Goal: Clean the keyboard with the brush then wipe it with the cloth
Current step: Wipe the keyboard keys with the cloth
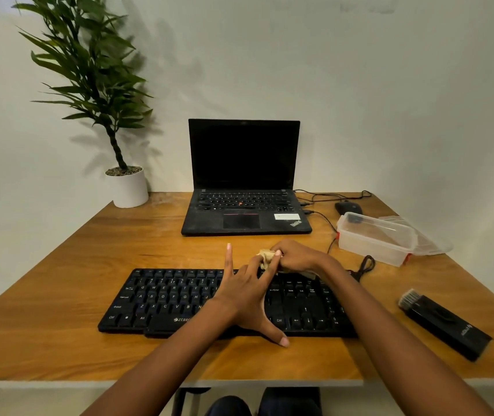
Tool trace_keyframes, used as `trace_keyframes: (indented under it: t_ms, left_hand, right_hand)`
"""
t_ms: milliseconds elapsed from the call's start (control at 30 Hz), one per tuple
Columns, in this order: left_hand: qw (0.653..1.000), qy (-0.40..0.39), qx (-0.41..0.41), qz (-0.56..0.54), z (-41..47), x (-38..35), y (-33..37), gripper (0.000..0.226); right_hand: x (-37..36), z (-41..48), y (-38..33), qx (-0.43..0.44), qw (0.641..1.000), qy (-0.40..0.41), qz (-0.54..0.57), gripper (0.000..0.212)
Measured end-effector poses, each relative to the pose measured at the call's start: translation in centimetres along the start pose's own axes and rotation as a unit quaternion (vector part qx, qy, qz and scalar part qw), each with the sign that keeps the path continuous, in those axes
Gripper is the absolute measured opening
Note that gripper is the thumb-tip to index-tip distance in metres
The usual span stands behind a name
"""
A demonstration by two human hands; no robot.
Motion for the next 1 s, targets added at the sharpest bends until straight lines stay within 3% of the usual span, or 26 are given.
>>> trace_keyframes:
  t_ms: [200,333,467,533,833,1000]
  left_hand:
    - [1.000,0.000,0.003,-0.008,-0.2,0.1,-0.1,0.141]
    - [1.000,-0.002,0.003,-0.020,-0.2,-0.2,-0.2,0.140]
    - [1.000,0.001,-0.001,-0.018,-0.1,-0.5,-0.3,0.141]
    - [1.000,0.004,0.000,-0.015,-0.1,-0.5,-0.3,0.140]
    - [1.000,0.013,-0.004,-0.012,-0.1,-0.6,-0.5,0.142]
    - [1.000,0.016,-0.011,-0.011,-0.1,-0.7,-0.4,0.139]
  right_hand:
    - [2.7,-1.5,2.1,0.008,1.000,-0.016,-0.026,0.013]
    - [4.4,-2.0,3.9,-0.030,0.999,-0.002,-0.024,0.019]
    - [1.7,-1.2,1.2,0.004,0.999,0.010,0.034,0.013]
    - [0.5,-1.1,0.0,0.025,0.997,0.018,0.072,0.022]
    - [4.4,-2.4,3.5,-0.018,1.000,0.002,0.014,0.023]
    - [0.9,-0.4,0.7,-0.008,0.999,0.011,0.045,0.020]
Point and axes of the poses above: each hand's wrist, its own z-axis towards the middle knuckle, its own x-axis out of the back of the hand, y = z × x, the point moved 3 cm from there along z, towards the middle knuckle, and after that the axes turned 14 degrees about y, right-handed, at the moved point
